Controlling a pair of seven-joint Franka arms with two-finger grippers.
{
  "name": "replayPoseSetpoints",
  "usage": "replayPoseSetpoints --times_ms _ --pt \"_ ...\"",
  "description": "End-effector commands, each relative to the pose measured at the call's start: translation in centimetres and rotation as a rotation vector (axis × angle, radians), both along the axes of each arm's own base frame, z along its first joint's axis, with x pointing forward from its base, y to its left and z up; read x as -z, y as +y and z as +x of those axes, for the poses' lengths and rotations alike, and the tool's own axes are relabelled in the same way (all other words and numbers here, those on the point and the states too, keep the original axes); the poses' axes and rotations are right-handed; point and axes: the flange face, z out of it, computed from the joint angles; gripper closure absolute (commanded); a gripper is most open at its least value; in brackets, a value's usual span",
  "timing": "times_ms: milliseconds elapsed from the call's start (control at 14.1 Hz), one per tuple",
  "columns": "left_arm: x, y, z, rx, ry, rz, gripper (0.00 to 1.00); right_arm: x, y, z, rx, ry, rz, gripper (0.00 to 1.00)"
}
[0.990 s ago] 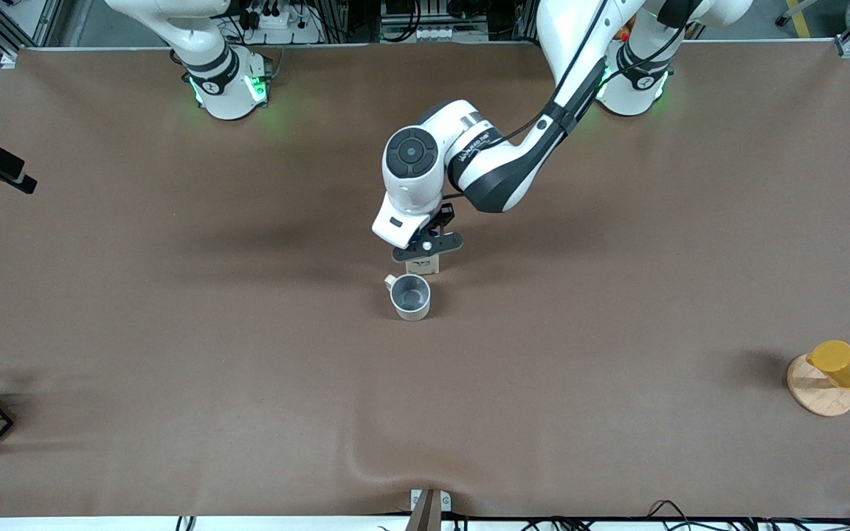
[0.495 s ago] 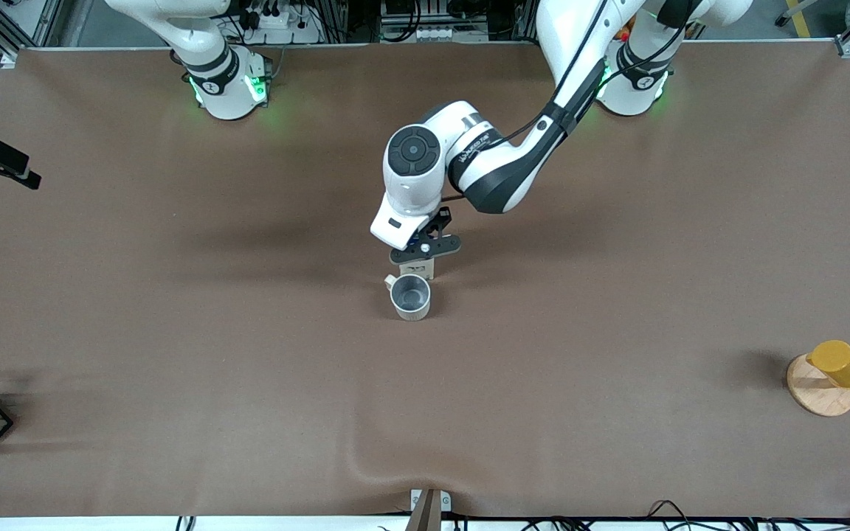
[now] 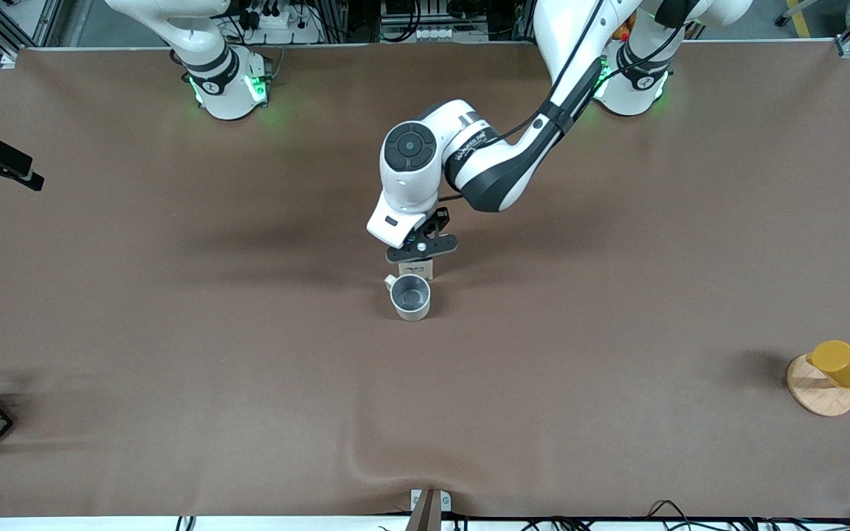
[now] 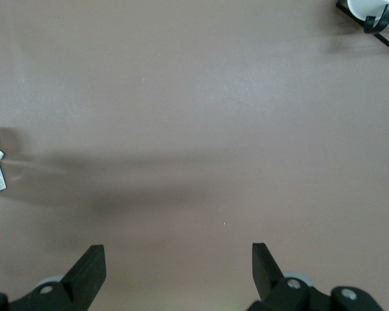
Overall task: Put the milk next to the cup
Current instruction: 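Lower the milk carton with the left gripper beside the grey mug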
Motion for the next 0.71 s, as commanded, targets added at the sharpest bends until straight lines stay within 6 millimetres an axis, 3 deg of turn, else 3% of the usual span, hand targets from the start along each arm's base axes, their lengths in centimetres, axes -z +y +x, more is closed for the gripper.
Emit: replayPoseSetpoints --times_ms 0,212,354,495,636 --pt "0.3 -0.5 0.4 0.033 -0.041 0.009 0.00 -0.5 0.4 0.1 -0.020 0.001 -0.017 0.00" --pt "-3.8 0.1 0.7 0.019 -0.068 -0.017 0.00 -0.5 0.5 0.1 -0.021 0.001 -0.017 0.00" --pt "-8.8 0.6 0.0 0.011 -0.085 -0.037 0.00 -0.5 0.3 0.1 -0.018 0.003 -0.015 0.00" --pt "-13.1 3.3 0.7 -0.027 -0.060 -0.050 0.00 -0.5 0.5 0.1 -0.021 0.001 -0.015 0.00" --pt "-17.7 7.7 2.6 -0.085 -0.069 -0.049 0.00 -0.6 0.5 0.1 -0.021 -0.002 -0.017 0.00"
